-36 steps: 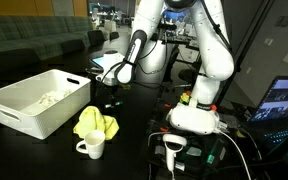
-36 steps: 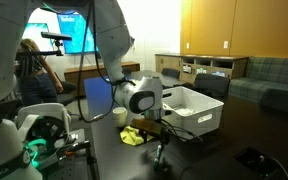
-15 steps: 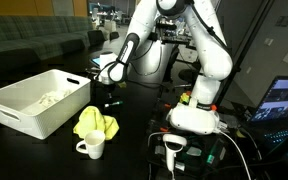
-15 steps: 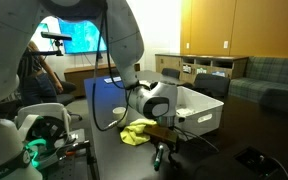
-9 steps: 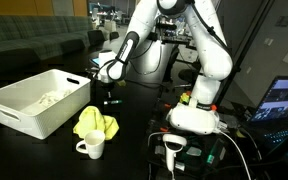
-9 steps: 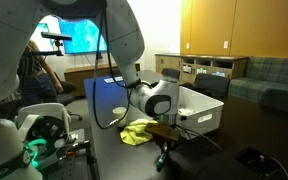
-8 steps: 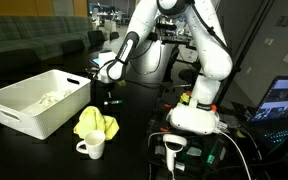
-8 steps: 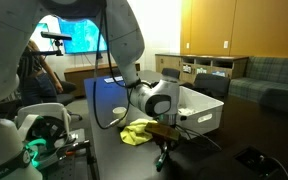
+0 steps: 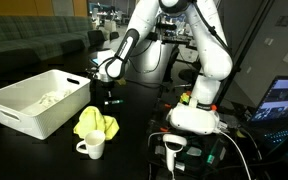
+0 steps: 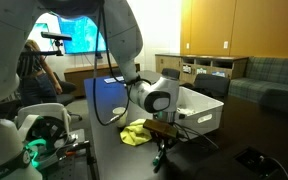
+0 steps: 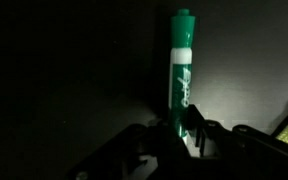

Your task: Pick up the white towel and put it in the basket , pick up the marker and put it in the cup, then, pick up the yellow towel and put it in the basket, and finally pick up the masking tape and put it in the cup

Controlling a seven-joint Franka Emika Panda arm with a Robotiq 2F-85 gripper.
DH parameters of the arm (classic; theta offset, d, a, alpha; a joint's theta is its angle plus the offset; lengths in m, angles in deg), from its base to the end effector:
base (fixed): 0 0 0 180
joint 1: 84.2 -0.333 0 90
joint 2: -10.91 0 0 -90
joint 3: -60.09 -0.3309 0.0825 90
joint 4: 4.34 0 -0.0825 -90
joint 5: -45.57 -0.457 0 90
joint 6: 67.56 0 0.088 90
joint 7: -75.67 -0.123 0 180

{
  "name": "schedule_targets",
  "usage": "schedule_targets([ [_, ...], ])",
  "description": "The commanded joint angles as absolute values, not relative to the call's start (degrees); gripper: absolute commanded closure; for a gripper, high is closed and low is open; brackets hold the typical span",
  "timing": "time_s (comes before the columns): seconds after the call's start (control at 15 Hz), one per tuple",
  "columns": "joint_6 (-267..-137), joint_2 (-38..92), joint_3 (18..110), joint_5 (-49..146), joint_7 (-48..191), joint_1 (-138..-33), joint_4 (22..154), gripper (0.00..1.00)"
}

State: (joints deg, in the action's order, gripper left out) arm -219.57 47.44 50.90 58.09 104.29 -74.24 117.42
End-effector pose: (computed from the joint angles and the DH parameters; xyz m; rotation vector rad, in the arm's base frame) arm 0.5853 0.0073 0.0291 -2.9444 -1.0049 0.1389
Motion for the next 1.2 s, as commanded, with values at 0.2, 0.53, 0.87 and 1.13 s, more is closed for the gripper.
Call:
schedule_targets([
  [0.2, -219.3, 36.5, 46.1, 51.6, 106.2, -74.3, 126.2, 0.95],
  [0.53, -221.4, 29.3, 43.4, 49.9, 106.5, -77.3, 131.8, 0.95],
  [0.87, -222.1, 26.7, 40.6, 48.2, 105.0, -83.4, 129.9, 0.95],
  [1.13, -223.6, 25.2, 36.8, 42.4, 106.0, -86.3, 129.1, 0.95],
])
